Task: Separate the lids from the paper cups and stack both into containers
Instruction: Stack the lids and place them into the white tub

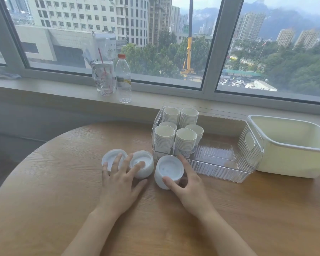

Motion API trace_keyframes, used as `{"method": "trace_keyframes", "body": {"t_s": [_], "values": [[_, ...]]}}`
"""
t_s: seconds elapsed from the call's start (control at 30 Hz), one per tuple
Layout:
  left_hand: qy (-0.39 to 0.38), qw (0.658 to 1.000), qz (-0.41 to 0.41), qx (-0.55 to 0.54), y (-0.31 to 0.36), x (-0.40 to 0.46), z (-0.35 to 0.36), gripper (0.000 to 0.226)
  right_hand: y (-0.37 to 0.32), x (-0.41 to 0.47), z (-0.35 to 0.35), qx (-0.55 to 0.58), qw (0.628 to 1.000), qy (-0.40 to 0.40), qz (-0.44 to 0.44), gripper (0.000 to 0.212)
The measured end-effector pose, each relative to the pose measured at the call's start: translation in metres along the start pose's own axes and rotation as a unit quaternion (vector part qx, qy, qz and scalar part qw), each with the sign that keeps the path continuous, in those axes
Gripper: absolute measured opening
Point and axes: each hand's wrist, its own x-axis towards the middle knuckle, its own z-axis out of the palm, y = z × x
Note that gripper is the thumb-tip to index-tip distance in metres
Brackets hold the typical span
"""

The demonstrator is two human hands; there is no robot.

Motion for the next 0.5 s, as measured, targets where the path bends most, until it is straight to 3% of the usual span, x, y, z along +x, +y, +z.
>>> {"method": "trace_keyframes", "body": {"t_s": [0.13,0.27,0.5], "values": [[-0.001,1.0,-0.027,0.004,-0.022,0.003,-0.006,0.057,-0.008,0.012,0.02,0.0,1.0,-0.007,0.0,0.073],[-0.009,0.999,-0.044,0.002,-0.046,0.0,-0.014,0.059,-0.014,0.025,0.038,0.006,1.0,-0.019,-0.005,0.083],[-0.022,0.999,-0.031,0.02,-0.057,-0.009,-0.022,0.06,-0.019,0.029,0.049,0.019,0.999,-0.032,-0.019,0.081]]}}
